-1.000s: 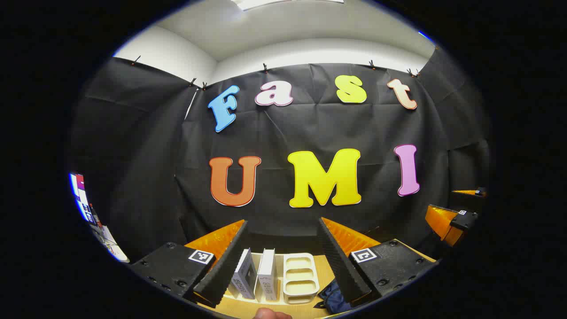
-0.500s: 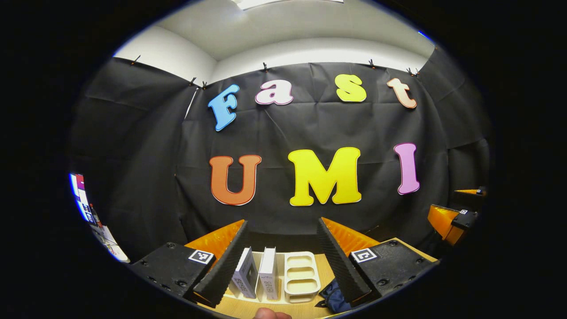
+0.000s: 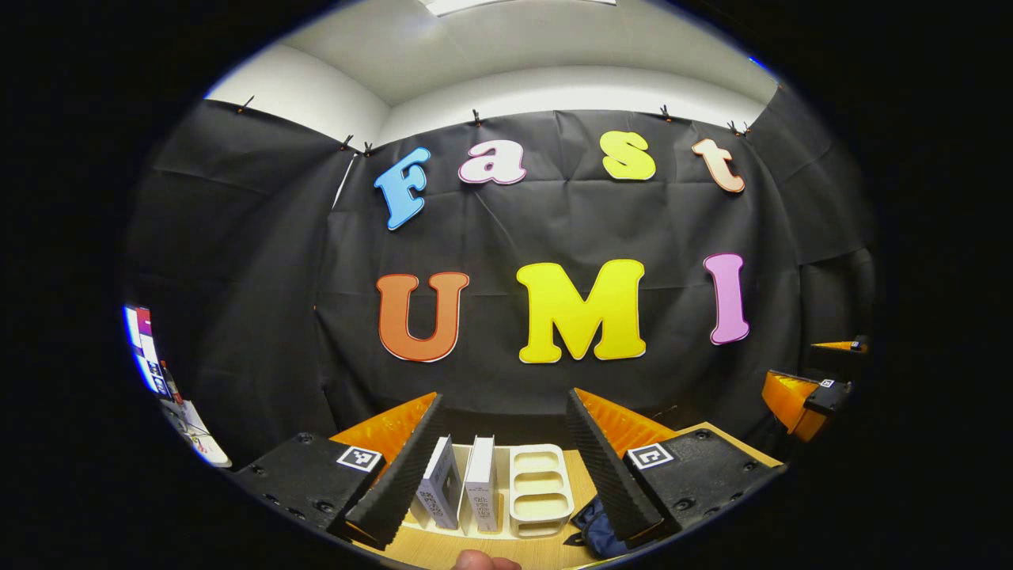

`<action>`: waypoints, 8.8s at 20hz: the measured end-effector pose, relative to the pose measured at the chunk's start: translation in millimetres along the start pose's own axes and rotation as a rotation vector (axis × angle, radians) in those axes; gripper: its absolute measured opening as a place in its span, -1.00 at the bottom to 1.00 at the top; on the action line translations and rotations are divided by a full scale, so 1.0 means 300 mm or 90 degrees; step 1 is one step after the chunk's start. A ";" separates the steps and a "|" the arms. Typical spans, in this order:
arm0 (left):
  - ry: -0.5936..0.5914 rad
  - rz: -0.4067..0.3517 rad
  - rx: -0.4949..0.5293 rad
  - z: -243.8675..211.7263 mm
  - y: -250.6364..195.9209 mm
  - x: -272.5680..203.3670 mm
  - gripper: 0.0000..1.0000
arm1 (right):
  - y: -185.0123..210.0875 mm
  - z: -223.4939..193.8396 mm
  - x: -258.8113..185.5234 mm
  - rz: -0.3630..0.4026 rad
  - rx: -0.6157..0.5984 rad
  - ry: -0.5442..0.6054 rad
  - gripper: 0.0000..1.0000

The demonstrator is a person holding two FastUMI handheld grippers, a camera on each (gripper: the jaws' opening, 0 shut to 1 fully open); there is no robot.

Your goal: Open the schoolbag, grab two books from the bookshelf and put them into the schoolbag.

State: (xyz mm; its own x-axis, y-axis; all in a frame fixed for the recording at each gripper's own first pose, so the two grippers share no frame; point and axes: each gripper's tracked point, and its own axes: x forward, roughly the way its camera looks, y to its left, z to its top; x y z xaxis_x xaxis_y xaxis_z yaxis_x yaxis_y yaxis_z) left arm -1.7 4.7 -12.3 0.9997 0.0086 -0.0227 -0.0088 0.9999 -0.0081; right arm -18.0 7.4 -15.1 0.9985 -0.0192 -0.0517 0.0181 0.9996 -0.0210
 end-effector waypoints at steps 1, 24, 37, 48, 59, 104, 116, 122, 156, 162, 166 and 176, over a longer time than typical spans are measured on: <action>-0.001 0.001 0.000 -0.002 0.001 -0.006 0.93 | 0.007 -0.008 -0.001 0.001 -0.002 0.005 0.90; 0.049 0.079 0.004 -0.149 0.239 -0.144 0.93 | 0.375 -1.040 -0.048 0.045 -0.064 0.499 0.92; 0.077 0.121 -0.005 -0.184 0.358 -0.203 0.93 | 0.372 -1.319 0.017 -0.082 -0.158 0.572 0.93; 0.086 0.126 -0.004 -0.187 0.368 -0.208 0.97 | 0.361 -1.341 0.137 -0.062 -0.117 0.522 0.75; 0.086 0.120 -0.016 -0.186 0.320 -0.196 0.94 | 0.374 -1.208 0.121 0.061 -0.074 0.514 -0.99; 0.820 -0.117 -0.029 -0.686 0.071 0.429 0.94 | -0.623 -0.596 0.374 0.152 0.110 0.476 -0.99; 0.972 -0.062 -0.063 -0.890 0.069 0.385 0.71 | -0.659 -0.621 0.382 0.144 0.129 0.477 -0.99; 0.990 -0.041 -0.059 -0.918 0.070 0.394 0.24 | -0.653 -0.628 0.373 0.142 0.134 0.479 -1.00; 0.709 -0.328 -0.519 -0.364 -0.199 -0.263 -0.18 | -0.500 -0.612 0.293 0.119 0.033 0.483 -0.99; 0.712 -0.378 -0.545 -0.553 -0.490 -0.282 -0.18 | -0.492 -0.599 0.283 0.104 0.014 0.490 -1.00; 0.740 -0.357 -0.522 -0.733 -0.611 -0.261 -0.17 | -0.481 -0.594 0.284 0.100 0.010 0.493 -1.00; 0.741 -0.403 -0.570 -0.923 -0.879 -0.159 -0.18 | -0.474 -0.598 0.313 0.096 -0.006 0.507 -1.00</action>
State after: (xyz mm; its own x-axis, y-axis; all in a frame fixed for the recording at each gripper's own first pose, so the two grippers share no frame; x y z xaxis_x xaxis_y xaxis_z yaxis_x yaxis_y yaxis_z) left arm -53.3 -261.5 -285.8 0.2902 -0.8160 -0.5000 -0.0477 0.5095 -0.8592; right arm 63.7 -140.1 -196.1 0.6539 0.1032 -0.7495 -0.1177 0.9925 0.0340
